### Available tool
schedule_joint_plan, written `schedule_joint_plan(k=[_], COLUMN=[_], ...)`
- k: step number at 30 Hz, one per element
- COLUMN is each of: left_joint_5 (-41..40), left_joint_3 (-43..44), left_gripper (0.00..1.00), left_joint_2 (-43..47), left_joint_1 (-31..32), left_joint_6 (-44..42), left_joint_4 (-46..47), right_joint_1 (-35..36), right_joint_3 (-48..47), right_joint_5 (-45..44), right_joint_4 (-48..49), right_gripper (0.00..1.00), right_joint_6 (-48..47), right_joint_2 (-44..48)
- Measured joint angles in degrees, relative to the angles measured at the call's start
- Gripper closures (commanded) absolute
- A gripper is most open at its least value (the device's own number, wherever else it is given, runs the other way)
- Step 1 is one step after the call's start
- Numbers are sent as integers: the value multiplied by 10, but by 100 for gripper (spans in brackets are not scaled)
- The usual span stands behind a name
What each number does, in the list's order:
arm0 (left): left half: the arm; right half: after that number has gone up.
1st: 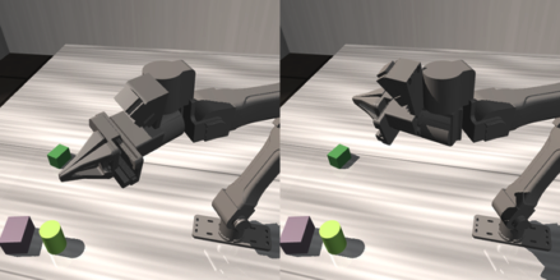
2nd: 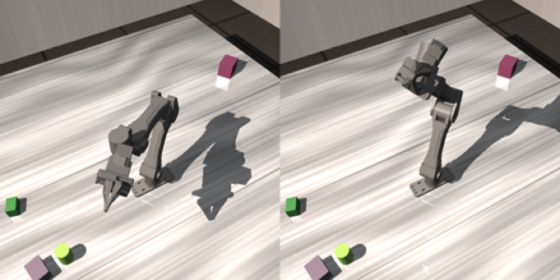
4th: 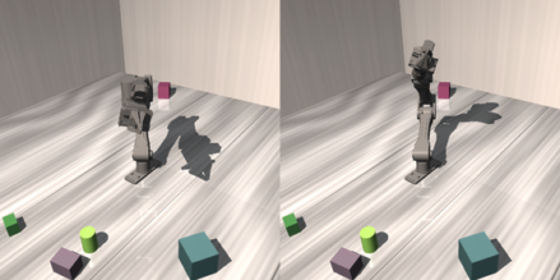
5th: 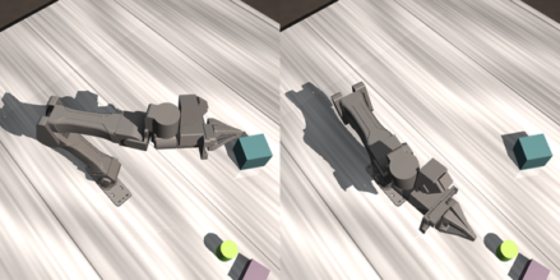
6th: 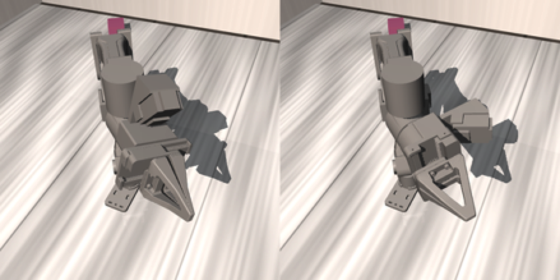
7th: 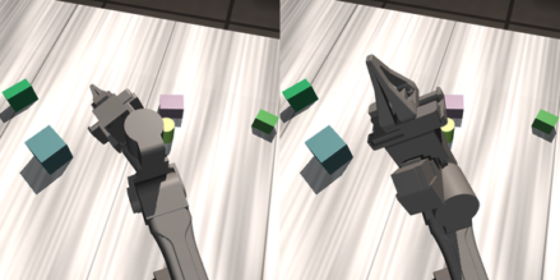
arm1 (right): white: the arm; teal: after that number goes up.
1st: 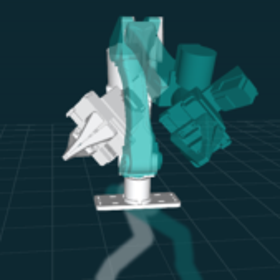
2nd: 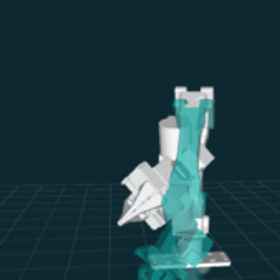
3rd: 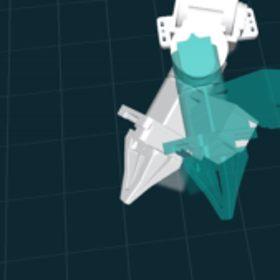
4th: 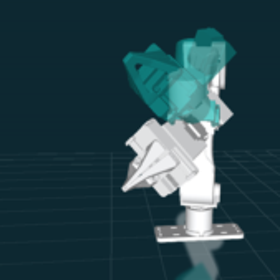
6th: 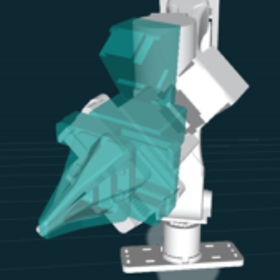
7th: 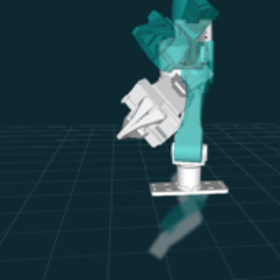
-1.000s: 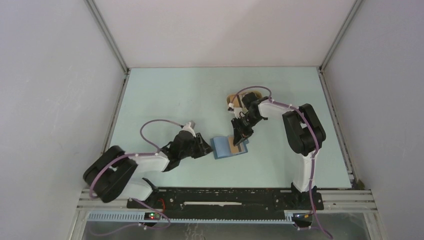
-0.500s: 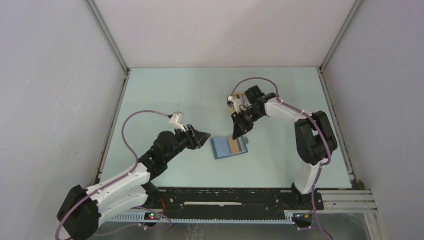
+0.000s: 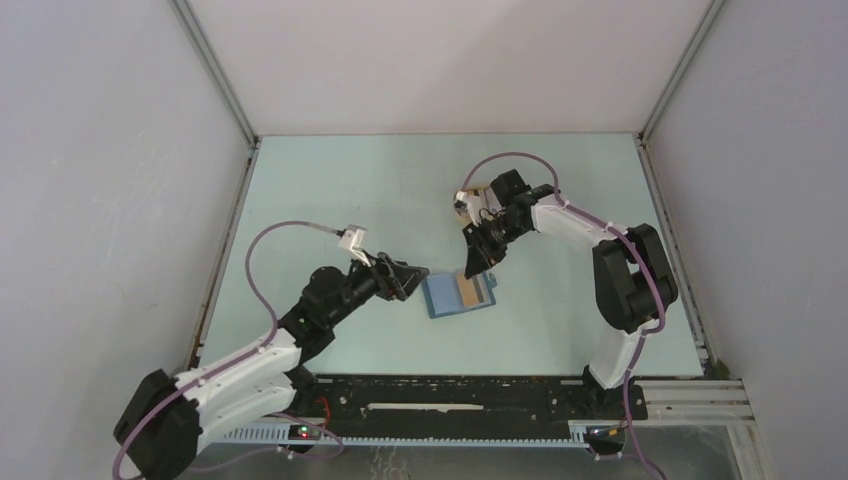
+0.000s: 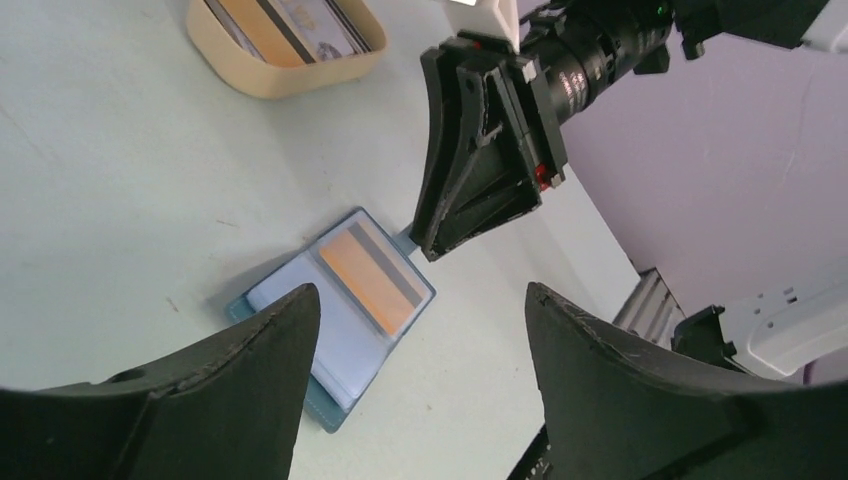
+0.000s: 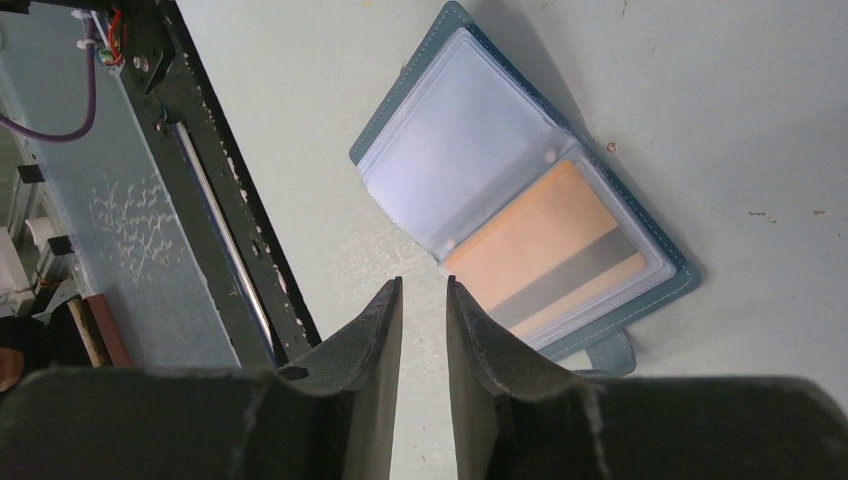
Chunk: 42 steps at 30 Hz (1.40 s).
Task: Put the credit cards into the card holder
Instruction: Turn over the card slot in the card holder, then pick up the credit card from the storage box.
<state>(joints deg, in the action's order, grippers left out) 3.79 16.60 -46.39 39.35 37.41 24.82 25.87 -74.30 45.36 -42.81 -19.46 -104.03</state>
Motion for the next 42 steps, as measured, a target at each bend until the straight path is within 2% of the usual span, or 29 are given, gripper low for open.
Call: schedule_joint_plan(k=[6,12,13,14,16,17,20,22,27,30,33,38,42], left_joint_5=[53,82,83,82,76,70,47,27,3,4,23,19,-22], left_joint_3=[2,25,29,34,45,54,80,98,150,188,235,348,337], left_gripper=[47,50,50,50,49,48,37,28,7,5,3,0,0], left_joint_2=[-144,-275,-284,-288,-287,-282,-245,-202,-81,-27,8,14,31], left_joint_1=[0,-1,-1,-1,-2,-2,-9,-18,-63,-102,-138,-149,-153], left_joint_6=[35,48,48,46,40,34,4,-20,-67,-80,-91,-179,-237], left_joint_4=[82,94,90,83,64,47,-15,-63,-186,-260,-335,-464,-499], right_joint_1=[-13,-49,-57,-68,-91,-99,-139,-158,-173,-176,-177,-180,-180], right_joint_3=[0,0,0,0,-2,-3,-17,-46,-171,-221,-291,-347,-394], right_joint_5=[3,-11,-21,-35,-67,-70,-72,-61,-31,-33,-50,-103,-140], right_joint_4=[-1,-2,-2,1,23,26,71,83,86,64,30,-3,-21], right_gripper=[70,68,60,46,9,2,0,8,18,21,20,15,11], right_joint_6=[0,-9,-13,-16,-23,-23,-33,-34,3,45,79,121,142], right_joint_2=[0,30,45,66,128,136,191,192,80,-5,-94,-175,-217])
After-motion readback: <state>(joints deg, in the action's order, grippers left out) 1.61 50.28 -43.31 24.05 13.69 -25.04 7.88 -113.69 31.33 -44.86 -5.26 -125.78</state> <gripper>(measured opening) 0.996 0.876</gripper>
